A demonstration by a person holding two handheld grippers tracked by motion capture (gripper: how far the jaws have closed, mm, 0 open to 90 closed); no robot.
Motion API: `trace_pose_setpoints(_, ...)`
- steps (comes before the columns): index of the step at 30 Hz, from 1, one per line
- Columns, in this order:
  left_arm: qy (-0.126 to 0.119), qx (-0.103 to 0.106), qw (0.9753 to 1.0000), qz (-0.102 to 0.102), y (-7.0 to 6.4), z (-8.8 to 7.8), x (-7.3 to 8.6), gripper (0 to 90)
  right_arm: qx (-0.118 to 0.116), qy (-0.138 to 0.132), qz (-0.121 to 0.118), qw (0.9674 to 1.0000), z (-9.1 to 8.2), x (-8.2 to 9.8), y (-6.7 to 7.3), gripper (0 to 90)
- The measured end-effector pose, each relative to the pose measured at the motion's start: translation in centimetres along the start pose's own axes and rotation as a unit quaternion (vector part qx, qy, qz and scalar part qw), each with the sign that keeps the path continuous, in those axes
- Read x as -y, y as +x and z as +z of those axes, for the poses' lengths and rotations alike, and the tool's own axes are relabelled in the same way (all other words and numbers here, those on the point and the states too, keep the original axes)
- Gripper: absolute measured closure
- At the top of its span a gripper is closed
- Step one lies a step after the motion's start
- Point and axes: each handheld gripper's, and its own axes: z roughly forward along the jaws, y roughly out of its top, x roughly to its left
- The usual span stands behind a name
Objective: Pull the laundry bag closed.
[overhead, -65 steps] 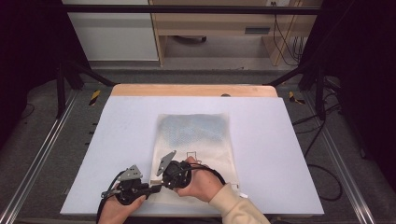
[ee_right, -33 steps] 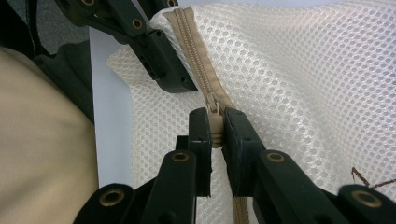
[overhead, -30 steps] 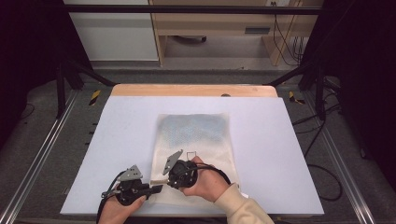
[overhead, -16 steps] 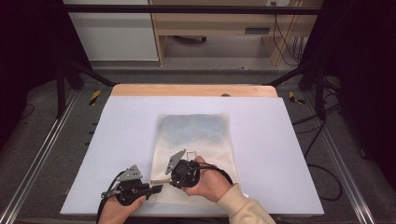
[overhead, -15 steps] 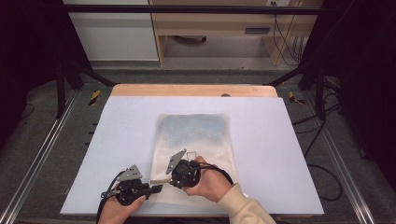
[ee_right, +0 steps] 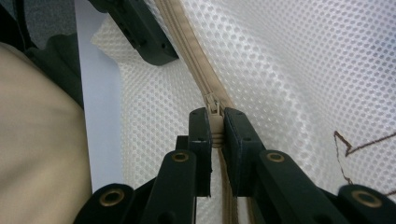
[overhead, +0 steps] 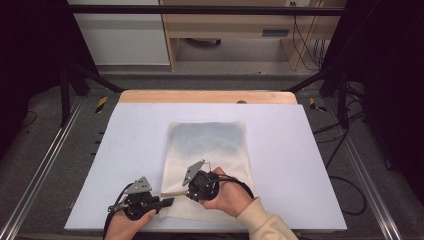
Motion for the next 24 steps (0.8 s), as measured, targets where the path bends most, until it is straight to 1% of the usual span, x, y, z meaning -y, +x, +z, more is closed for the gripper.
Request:
trace_pose_setpoints(5,0.001,0.003,1.0,-0.001,0.0,0.0,0.0,84.3,0.002,0.003,0.006,1.0,-0.2,0.4,-0.1,82.0)
trace_pose_setpoints(6,0.0,0.004,1.0,-0.003,0.1,0.0,0.0,84.3,0.001,-0.002,0.004,1.0,-0.2,0.5,-0.2,82.0)
trace_pose_setpoints(9,-0.001,0.004,1.0,-0.003,0.1,0.0,0.0,84.3,0.002,0.0,0.006,1.0,-0.3,0.6,-0.2,82.0)
trace_pose_setpoints(10,-0.001,0.004,1.0,-0.002,0.1,0.0,0.0,84.3,0.004,0.0,0.009,0.9999,-0.4,0.7,-0.3,82.0)
trace_pose_setpoints(12,0.0,0.004,1.0,-0.002,0.0,0.0,0.0,84.3,0.003,0.0,0.007,1.0,-0.4,0.8,-0.3,82.0)
trace_pose_setpoints(15,0.0,0.005,1.0,-0.002,0.0,0.0,0.0,84.3,0.003,-0.001,0.011,0.9999,-0.4,0.9,-0.3,82.0)
trace_pose_setpoints(24,0.0,0.007,1.0,-0.002,0.0,0.0,0.0,84.2,0.004,-0.001,0.009,0.9999,-0.6,1.1,-0.5,82.0)
